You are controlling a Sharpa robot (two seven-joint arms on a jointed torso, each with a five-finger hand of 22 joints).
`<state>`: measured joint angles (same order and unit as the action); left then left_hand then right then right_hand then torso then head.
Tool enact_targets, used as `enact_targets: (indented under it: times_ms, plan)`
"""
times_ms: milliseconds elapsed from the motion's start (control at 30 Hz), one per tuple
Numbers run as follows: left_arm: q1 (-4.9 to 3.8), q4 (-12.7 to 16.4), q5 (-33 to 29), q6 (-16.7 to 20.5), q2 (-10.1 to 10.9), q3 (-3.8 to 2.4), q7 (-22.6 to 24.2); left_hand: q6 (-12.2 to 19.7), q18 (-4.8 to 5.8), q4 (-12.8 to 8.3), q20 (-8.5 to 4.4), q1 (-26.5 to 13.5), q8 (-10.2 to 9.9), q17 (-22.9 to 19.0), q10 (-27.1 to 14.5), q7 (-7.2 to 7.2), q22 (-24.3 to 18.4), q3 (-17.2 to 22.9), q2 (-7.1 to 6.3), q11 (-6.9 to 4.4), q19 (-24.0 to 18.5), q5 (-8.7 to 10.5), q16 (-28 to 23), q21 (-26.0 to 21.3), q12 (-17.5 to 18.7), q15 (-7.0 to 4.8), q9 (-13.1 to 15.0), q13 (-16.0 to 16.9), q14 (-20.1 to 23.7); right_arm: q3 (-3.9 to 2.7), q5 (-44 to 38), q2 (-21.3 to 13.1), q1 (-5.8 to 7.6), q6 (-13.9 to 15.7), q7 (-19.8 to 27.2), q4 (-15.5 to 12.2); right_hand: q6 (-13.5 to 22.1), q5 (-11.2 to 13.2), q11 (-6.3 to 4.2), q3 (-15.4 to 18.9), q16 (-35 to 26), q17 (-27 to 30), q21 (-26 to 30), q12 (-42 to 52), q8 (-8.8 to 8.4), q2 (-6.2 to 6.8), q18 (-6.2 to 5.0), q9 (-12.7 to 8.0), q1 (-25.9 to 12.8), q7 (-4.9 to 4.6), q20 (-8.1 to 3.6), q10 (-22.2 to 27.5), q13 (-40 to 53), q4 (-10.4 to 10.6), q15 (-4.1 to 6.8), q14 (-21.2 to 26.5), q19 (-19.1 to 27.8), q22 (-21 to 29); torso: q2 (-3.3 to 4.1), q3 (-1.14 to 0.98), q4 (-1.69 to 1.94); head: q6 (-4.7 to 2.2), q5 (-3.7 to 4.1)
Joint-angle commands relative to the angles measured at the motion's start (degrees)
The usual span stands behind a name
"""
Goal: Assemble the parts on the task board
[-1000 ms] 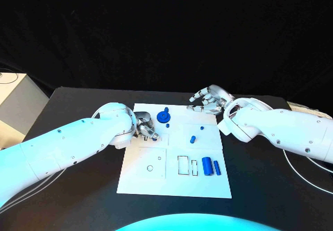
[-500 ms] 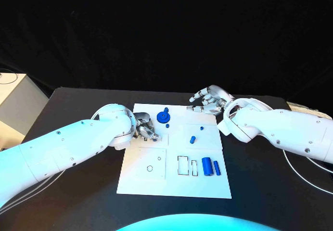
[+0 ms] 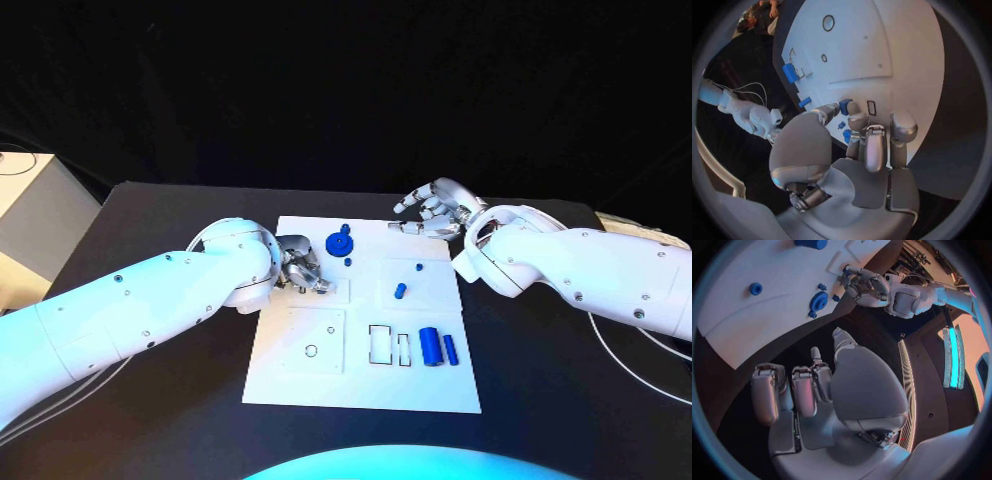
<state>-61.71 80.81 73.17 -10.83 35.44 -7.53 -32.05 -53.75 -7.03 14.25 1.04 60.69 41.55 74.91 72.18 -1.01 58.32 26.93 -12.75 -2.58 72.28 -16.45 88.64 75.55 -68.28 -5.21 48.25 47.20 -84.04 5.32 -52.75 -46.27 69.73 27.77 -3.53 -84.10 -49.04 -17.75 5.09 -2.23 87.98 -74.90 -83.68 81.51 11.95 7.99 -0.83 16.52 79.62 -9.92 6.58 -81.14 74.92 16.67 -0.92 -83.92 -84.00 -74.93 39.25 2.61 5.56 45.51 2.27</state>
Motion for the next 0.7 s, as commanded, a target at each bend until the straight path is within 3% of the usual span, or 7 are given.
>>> enact_targets:
  times_ms: [33, 267, 333, 400, 700]
  plan:
    - [0.38, 0.42, -0.09, -1.09, 0.17, 0.22, -0.19, -0.23, 0.79, 0.20, 0.11, 0.20, -0.20, 12.27, 0.16, -0.36, 0.07, -0.37, -0.26, 0.20, 0.45, 0.31, 0.18, -0.26, -0.23, -0.13, 0.11, 0.11, -5.13, -0.01, -0.46, -0.05, -0.08, -0.11, 0.55, -0.11, -0.12, -0.21, -0.10, -0.23, -0.18, -11.05, 0.20, -0.17, 0.38, -0.02, -0.77, 0.09, -0.69, 0.12, -0.33, 0.37, 6.99, -0.02, 0.42, -4.97, -3.41, -10.69, 0.01, 0.01, -0.03, 0.00, 0.04]
    - [0.39, 1.20, 0.17, -0.89, 0.71, -0.21, -0.15, -0.28, 0.80, 1.60, 0.13, 0.35, -0.24, 12.35, 0.19, -0.38, 0.11, -1.76, -0.45, 0.21, 0.48, 0.83, 0.21, -0.27, -0.29, -0.12, 0.23, 0.21, -5.16, -0.01, -0.46, -0.10, -0.14, 0.05, 0.50, -0.11, -0.10, -0.21, -0.10, -0.22, -0.16, -11.10, 0.22, -0.13, 0.37, -0.03, -0.78, 0.09, -0.78, 0.11, -0.33, 0.33, 7.02, -0.01, 0.42, -4.98, -3.40, -10.69, -0.01, -0.01, 0.04, -0.17, -0.14]
    - [0.39, 1.45, 0.39, -0.83, 0.85, -0.47, -0.14, -0.35, 0.81, 2.40, 0.18, 0.13, -0.33, 12.42, 0.21, -0.44, 0.17, -3.33, -0.07, 0.26, 0.51, 4.05, 0.23, -0.27, -0.36, -0.06, 0.33, 0.32, -5.18, -0.01, -0.46, -0.11, -0.17, 0.07, 0.47, -0.09, -0.10, -0.21, -0.10, -0.22, -0.16, -11.10, 0.22, -0.13, 0.37, -0.03, -0.78, 0.09, -0.78, 0.11, -0.33, 0.33, 7.02, -0.01, 0.42, -4.98, -3.40, -10.69, -0.03, 0.00, 0.06, -0.13, 0.02]
    - [0.39, 1.60, 0.53, -0.77, 0.94, -0.68, -0.14, -0.35, 0.80, 2.48, 0.21, -0.23, -0.45, 12.38, 0.16, -0.49, 0.19, -4.37, 0.33, 0.31, 0.51, 5.95, 0.20, -0.27, -0.34, -0.03, 0.36, 0.29, -5.17, -0.01, -0.46, -0.10, -0.19, 0.00, 0.43, -0.07, -0.08, -0.21, -0.10, -0.22, -0.18, -11.05, 0.27, -0.18, 0.37, -0.03, -0.79, 0.08, -0.81, 0.11, -0.33, 0.39, 6.97, -0.02, 0.41, -4.97, -3.38, -10.65, -0.06, 0.00, 0.06, -0.12, -0.01]
    - [0.41, 2.34, 0.96, -0.81, 1.36, -1.89, -0.15, -0.39, 0.81, 2.55, 0.25, -1.14, -0.63, 12.46, 0.16, -0.49, 0.30, -6.27, 1.15, 0.34, 0.55, 8.60, 0.22, -0.25, -0.40, 0.01, 0.44, 0.37, -5.19, -0.01, -0.42, -0.08, -0.34, -0.07, 0.37, -0.02, -0.04, -0.22, -0.10, -0.23, -0.15, -11.13, 0.11, -0.08, 0.35, -0.05, -0.75, 0.07, -0.85, 0.10, -0.33, 0.29, 7.05, -0.02, 0.41, -4.99, -3.45, -10.76, -0.01, -0.01, 0.03, -0.23, 0.03]
